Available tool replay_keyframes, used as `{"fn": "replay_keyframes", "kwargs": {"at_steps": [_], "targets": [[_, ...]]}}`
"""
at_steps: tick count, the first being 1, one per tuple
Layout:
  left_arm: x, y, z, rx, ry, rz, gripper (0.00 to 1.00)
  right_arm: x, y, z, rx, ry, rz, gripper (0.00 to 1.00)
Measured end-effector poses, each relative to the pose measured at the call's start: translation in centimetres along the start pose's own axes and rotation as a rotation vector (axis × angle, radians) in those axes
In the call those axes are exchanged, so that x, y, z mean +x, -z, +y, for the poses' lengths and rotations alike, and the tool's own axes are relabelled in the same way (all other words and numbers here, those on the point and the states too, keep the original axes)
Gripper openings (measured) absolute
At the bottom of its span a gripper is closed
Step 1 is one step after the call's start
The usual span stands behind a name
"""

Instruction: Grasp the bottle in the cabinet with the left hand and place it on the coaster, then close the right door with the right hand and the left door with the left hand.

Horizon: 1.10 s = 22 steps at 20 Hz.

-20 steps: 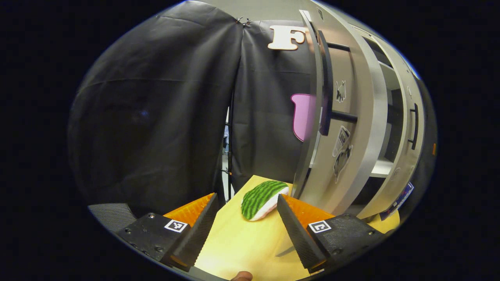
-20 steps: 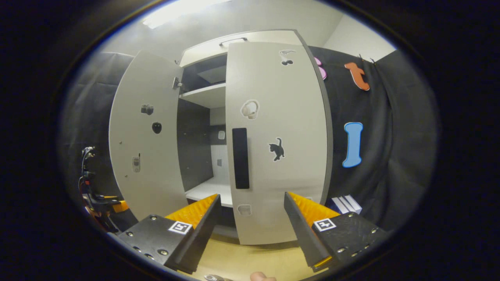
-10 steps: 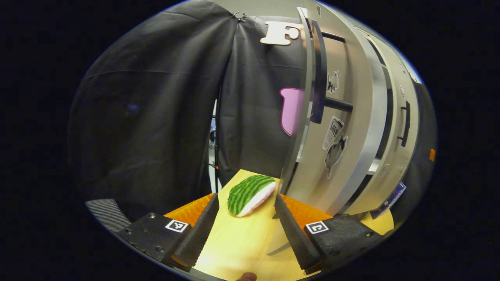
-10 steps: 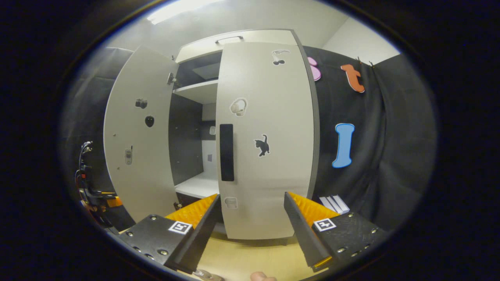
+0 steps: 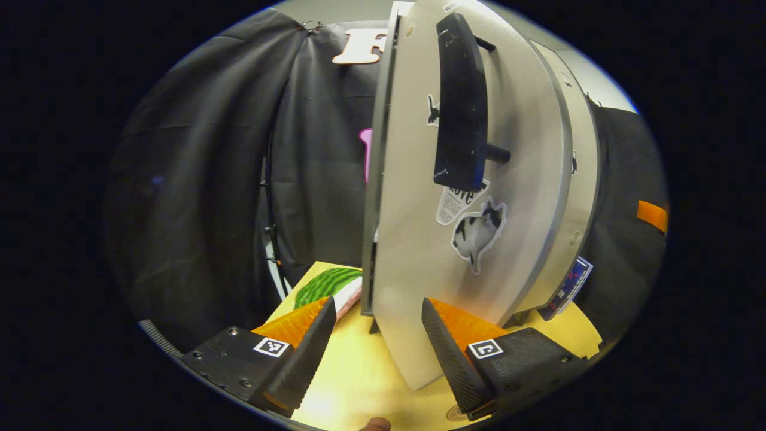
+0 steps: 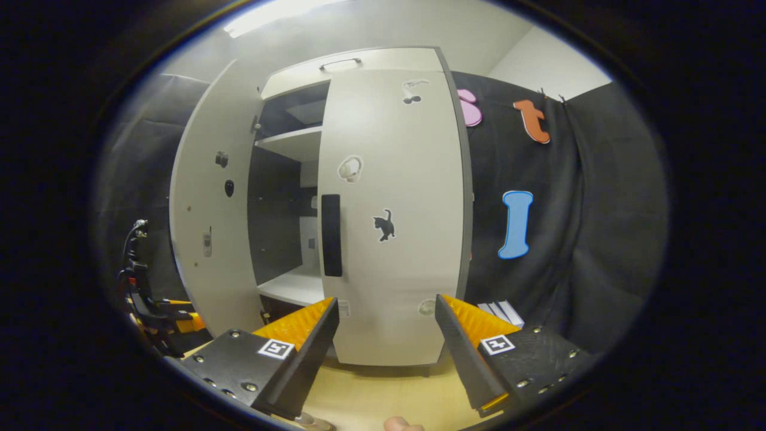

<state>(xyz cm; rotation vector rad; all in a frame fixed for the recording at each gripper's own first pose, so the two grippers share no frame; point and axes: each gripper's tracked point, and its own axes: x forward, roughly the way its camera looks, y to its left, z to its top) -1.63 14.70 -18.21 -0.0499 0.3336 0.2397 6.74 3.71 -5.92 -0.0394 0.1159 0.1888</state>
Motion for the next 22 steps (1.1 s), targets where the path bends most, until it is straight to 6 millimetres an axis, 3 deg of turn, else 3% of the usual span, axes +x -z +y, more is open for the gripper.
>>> {"fn": "replay_keyframes", "kwargs": {"at_steps": [2,3,8,10,11,13,15,16,22], "targets": [[0.4,0.1,-0.9,0.003,0.016,0.007,0.93,-0.3,0.2,-0.9,0.005,0.020,0.004,0.98],[0.5,0.2,-1.2,0.005,0.021,0.009,0.93,-0.4,0.3,-1.2,0.009,0.026,0.006,0.93],[1.1,0.4,-2.9,0.020,0.065,0.018,0.93,-0.9,0.6,-2.7,0.031,0.055,0.011,0.98],[1.2,0.6,-5.1,0.024,0.103,0.025,0.93,-1.0,0.7,-2.9,0.036,0.060,0.010,0.93],[1.3,0.7,-6.2,0.027,0.125,0.026,0.93,-1.1,0.6,-3.0,0.037,0.062,0.009,0.98],[1.5,0.6,-8.2,0.043,0.165,0.025,0.94,-1.2,0.7,-3.3,0.035,0.066,0.009,0.93],[1.5,0.1,-9.9,0.071,0.195,0.020,0.94,-1.4,0.7,-3.6,0.038,0.073,0.008,0.98],[1.5,-0.1,-10.6,0.083,0.209,0.018,0.94,-1.5,0.8,-3.7,0.042,0.076,0.007,0.93],[1.0,-1.1,-13.4,0.094,0.250,0.010,0.94,-2.2,1.4,-4.7,0.061,0.092,0.012,0.98]]}}
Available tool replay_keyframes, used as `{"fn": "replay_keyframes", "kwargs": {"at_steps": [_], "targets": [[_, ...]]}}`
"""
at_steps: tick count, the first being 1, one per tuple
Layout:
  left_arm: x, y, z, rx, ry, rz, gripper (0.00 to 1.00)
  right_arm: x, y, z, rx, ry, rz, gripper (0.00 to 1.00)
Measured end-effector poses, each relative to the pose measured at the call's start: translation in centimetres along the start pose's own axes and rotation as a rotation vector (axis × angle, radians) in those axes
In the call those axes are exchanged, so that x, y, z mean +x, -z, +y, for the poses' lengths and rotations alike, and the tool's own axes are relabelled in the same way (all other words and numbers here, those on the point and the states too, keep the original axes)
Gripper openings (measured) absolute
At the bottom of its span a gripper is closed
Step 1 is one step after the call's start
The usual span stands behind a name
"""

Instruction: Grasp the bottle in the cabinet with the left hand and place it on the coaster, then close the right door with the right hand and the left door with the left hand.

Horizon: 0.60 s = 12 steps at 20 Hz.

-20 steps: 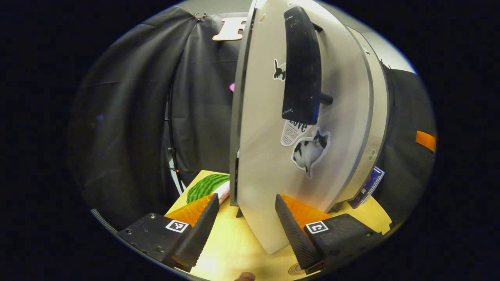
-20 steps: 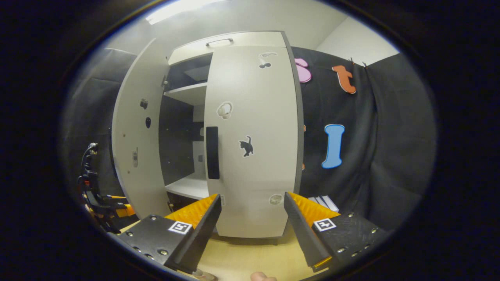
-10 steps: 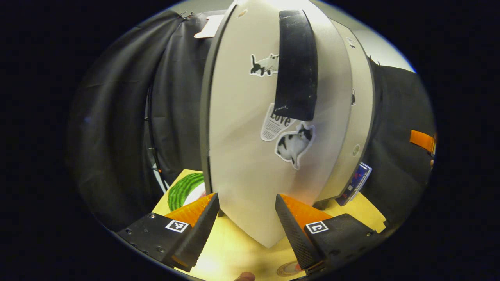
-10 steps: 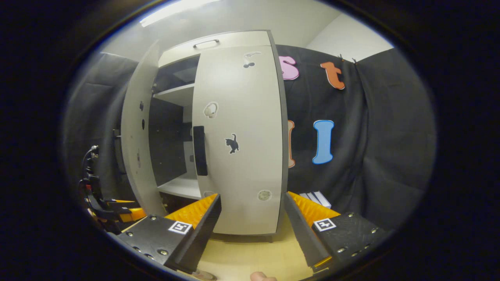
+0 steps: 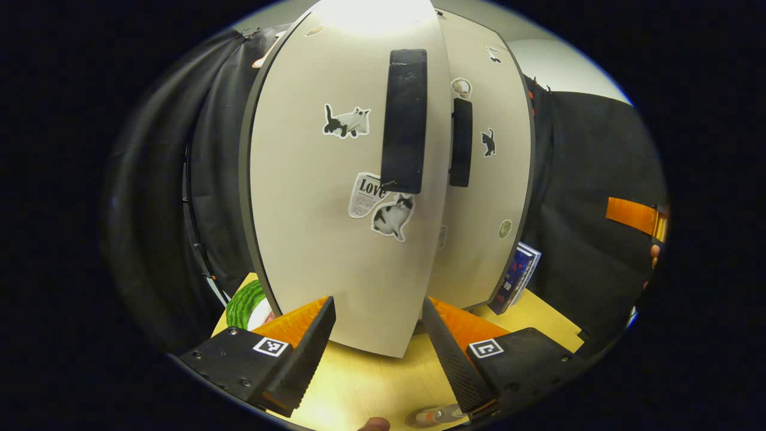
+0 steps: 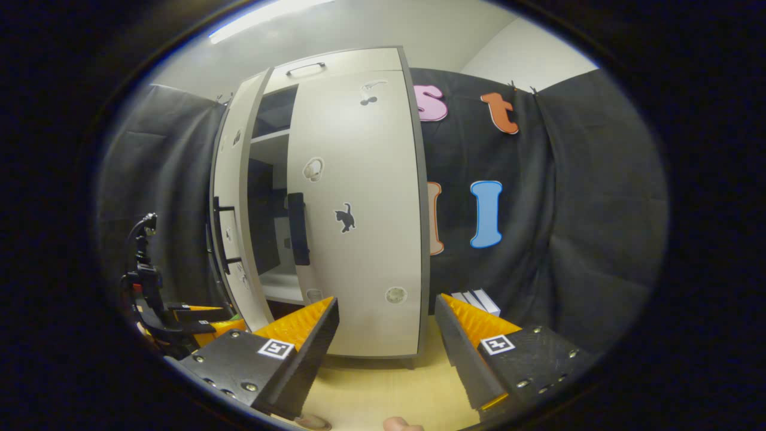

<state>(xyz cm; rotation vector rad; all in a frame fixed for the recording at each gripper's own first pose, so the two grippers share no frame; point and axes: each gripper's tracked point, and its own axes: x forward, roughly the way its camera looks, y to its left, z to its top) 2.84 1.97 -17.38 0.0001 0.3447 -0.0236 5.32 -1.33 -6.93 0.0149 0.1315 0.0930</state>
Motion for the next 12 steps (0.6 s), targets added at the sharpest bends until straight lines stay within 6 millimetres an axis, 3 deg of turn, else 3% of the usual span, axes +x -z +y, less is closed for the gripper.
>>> {"fn": "replay_keyframes", "kwargs": {"at_steps": [8,12], "targets": [[-1.2,-0.9,0.2,-0.013,-0.024,-0.008,0.94,-0.5,0.1,-0.7,0.007,0.000,0.000,1.00],[-3.1,-4.8,-0.8,-0.012,-0.066,-0.059,0.94,-0.7,-1.5,-1.4,-0.006,-0.007,-0.025,0.98]]}}
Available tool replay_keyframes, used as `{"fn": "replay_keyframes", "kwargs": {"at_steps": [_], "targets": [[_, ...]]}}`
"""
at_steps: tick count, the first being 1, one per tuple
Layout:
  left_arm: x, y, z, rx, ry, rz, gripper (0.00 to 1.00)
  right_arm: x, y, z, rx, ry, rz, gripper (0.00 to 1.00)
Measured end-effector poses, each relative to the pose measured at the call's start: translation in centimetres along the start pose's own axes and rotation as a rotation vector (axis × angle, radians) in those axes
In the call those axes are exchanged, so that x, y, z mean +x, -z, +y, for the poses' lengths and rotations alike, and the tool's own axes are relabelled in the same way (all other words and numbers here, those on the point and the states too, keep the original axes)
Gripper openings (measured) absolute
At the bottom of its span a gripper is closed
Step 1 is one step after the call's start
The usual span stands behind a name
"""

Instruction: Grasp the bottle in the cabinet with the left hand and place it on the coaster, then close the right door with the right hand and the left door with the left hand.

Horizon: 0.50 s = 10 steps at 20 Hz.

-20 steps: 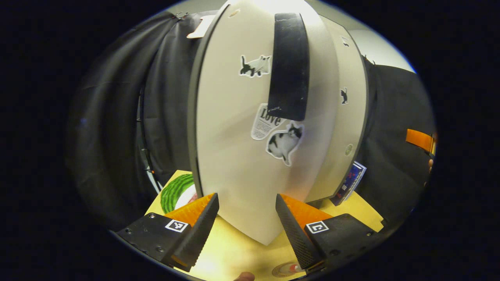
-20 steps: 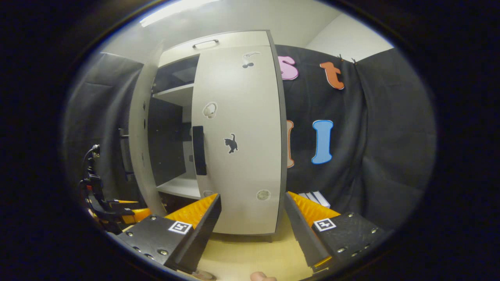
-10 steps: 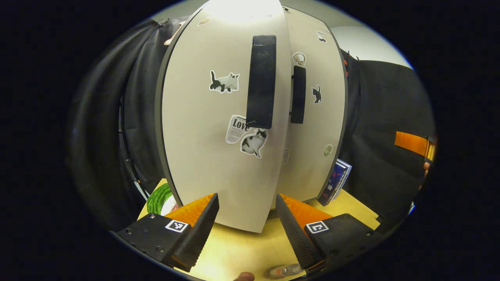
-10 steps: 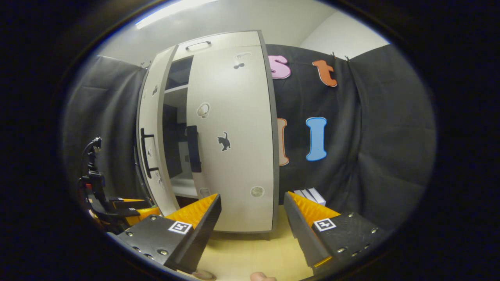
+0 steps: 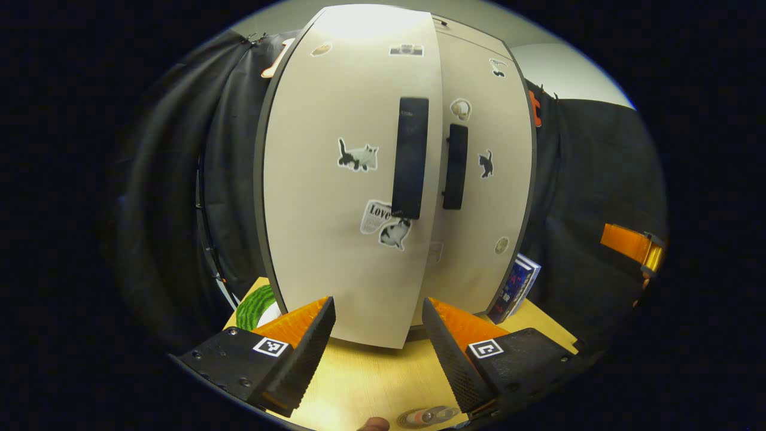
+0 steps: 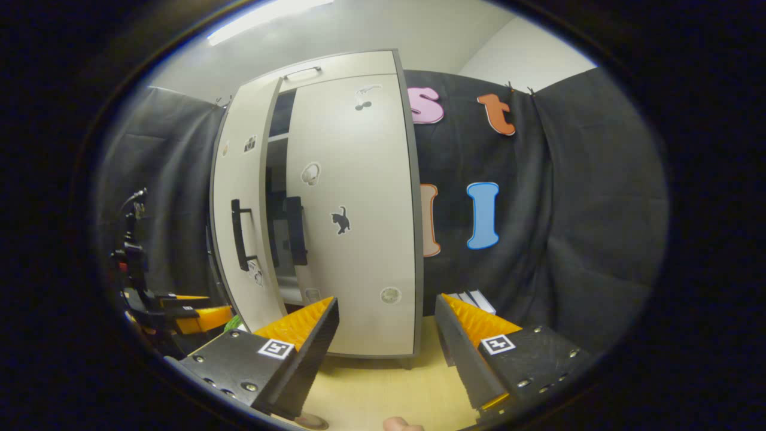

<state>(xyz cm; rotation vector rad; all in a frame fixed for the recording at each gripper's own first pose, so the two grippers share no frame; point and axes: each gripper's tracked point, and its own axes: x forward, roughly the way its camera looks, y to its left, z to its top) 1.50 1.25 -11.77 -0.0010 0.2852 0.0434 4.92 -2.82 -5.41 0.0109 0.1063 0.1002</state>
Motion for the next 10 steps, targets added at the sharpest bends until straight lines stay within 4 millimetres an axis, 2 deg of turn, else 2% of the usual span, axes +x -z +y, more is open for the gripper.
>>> {"fn": "replay_keyframes", "kwargs": {"at_steps": [2,3,4,5,7,10], "targets": [[-0.5,-3.5,-1.7,0.019,-0.007,-0.050,0.95,0.2,-1.8,-1.7,-0.042,0.026,-0.030,0.98],[-0.6,-5.3,-3.0,0.026,-0.003,-0.075,0.90,0.3,-2.7,-2.6,-0.072,0.036,-0.045,0.98],[-0.7,-7.2,-4.6,0.031,0.011,-0.100,0.91,0.4,-3.8,-3.4,-0.091,0.041,-0.061,0.98],[-0.7,-9.0,-6.5,0.035,0.032,-0.128,0.96,0.5,-5.0,-4.3,-0.098,0.045,-0.078,0.98],[-0.8,-12.7,-10.5,0.046,0.071,-0.189,0.96,0.7,-7.4,-6.6,-0.103,0.058,-0.119,0.98],[-0.5,-17.7,-16.9,0.049,0.121,-0.277,0.95,1.0,-11.1,-11.1,-0.131,0.104,-0.191,0.97]]}}
